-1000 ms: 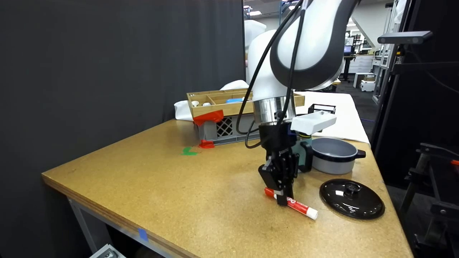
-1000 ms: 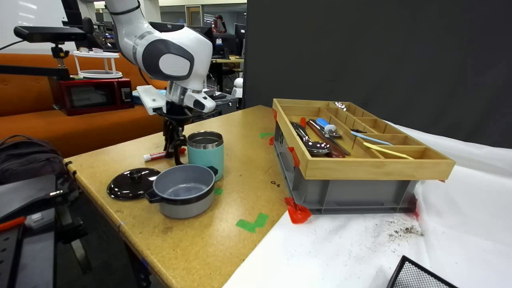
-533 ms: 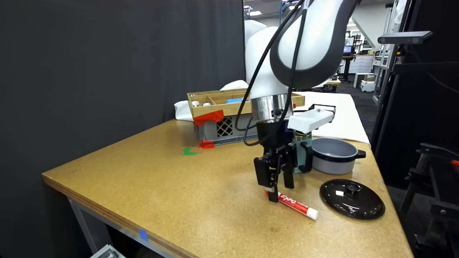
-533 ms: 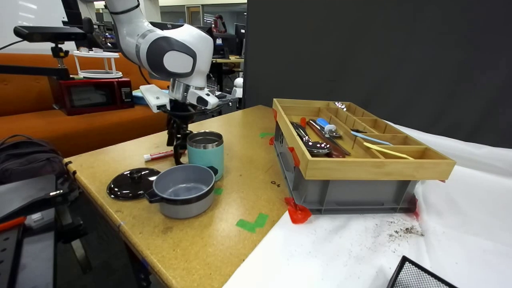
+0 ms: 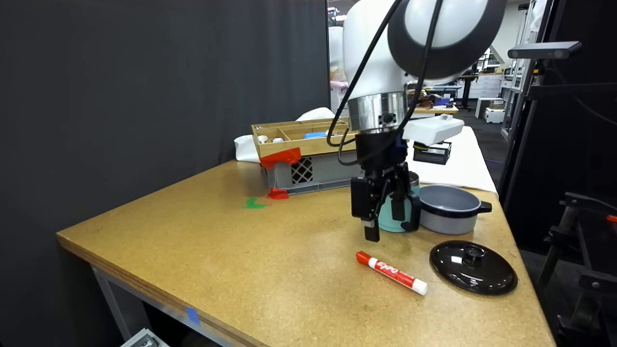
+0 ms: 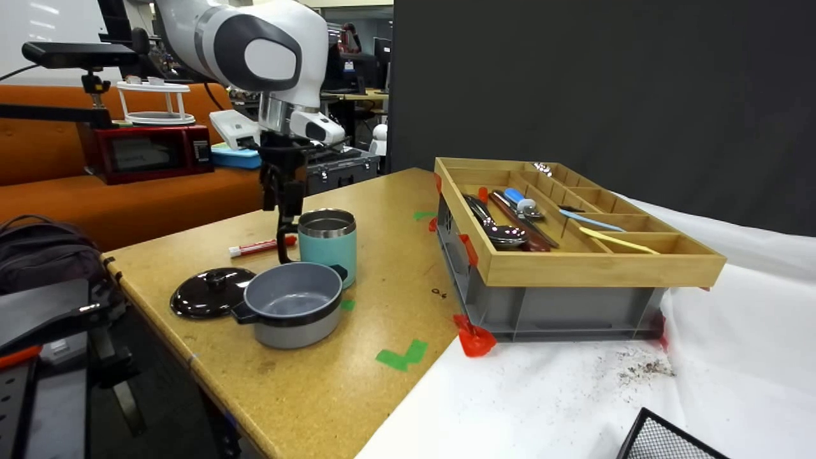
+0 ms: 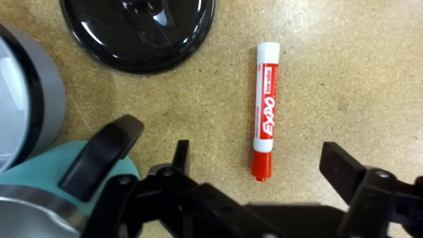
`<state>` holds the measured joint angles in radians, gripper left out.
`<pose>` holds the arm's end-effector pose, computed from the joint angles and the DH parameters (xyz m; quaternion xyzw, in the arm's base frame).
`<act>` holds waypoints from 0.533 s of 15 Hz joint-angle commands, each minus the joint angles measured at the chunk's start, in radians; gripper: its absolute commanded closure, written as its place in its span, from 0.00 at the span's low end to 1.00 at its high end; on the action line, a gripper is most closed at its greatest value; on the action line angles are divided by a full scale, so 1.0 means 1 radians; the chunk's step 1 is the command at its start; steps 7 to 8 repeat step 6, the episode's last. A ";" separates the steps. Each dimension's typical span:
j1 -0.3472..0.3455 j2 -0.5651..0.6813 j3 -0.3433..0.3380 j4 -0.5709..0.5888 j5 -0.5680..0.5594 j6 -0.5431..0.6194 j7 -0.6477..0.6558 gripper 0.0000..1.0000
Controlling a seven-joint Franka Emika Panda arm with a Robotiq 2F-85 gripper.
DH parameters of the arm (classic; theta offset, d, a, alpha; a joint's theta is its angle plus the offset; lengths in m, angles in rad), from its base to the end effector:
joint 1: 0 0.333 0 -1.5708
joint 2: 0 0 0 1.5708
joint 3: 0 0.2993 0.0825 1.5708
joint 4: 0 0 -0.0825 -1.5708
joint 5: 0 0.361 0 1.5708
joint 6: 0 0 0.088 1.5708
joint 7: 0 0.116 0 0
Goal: Remove the black lid from the grey pot, put the red marker inside the pot, remove the marker from the pot
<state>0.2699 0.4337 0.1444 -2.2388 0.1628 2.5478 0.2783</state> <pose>0.4668 0.2078 0.1614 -0.9955 0.0071 0.0825 0.0466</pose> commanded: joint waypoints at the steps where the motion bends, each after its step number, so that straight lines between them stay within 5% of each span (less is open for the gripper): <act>1: -0.026 -0.183 -0.004 -0.144 0.000 0.002 0.003 0.00; 6: -0.047 -0.445 0.003 -0.289 -0.010 -0.030 0.041 0.00; 8: -0.047 -0.445 0.003 -0.289 -0.010 -0.030 0.041 0.00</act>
